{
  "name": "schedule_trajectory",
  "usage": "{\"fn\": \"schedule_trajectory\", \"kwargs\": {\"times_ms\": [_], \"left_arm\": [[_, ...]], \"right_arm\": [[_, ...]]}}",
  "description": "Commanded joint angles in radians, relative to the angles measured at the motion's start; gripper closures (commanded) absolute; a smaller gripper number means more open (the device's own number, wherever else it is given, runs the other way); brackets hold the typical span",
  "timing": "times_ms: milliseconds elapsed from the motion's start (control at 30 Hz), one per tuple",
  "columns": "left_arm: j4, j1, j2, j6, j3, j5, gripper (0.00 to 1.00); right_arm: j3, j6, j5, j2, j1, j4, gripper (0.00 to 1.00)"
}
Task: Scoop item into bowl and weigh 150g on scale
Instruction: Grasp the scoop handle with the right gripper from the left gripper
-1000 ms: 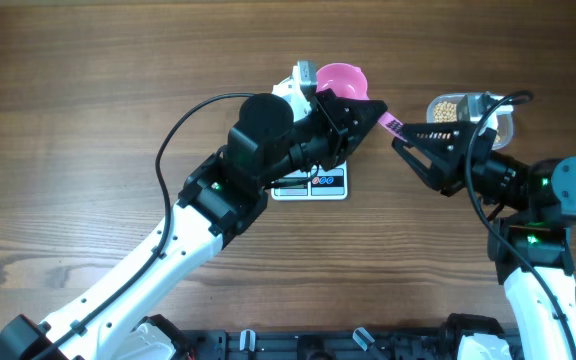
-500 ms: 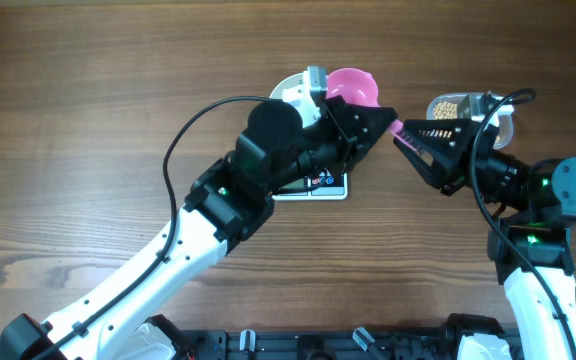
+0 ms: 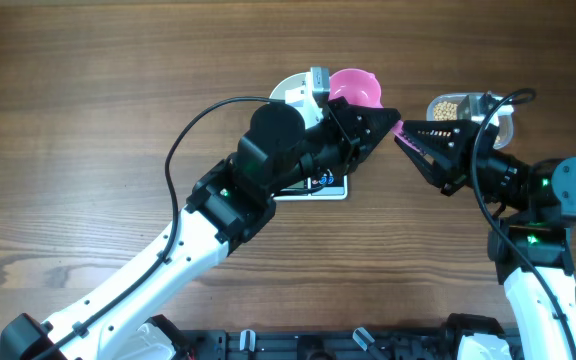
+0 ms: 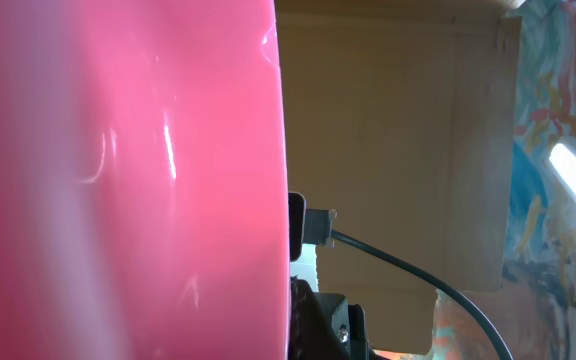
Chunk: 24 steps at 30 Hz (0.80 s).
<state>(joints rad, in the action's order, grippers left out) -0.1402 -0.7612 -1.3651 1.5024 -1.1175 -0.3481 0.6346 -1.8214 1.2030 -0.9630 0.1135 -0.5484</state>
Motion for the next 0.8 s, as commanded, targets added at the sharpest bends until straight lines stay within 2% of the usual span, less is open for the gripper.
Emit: {"fn": "schedule_trajectory", "kwargs": {"times_ms": [0,767], "left_arm": [[-0.006,-0.010,-0.004,-0.006,-0.010,0.013,0.96],[-0.007,-0.023,-0.006,-0.006,-0.010,0.058,0.96]], "right_arm": [[0.011,-0.012,-0.017,0.002,-0.005,-0.020,0.72],[0.011,-0.022,0.021,0.002,-0.005,-0.020,0.76]]}}
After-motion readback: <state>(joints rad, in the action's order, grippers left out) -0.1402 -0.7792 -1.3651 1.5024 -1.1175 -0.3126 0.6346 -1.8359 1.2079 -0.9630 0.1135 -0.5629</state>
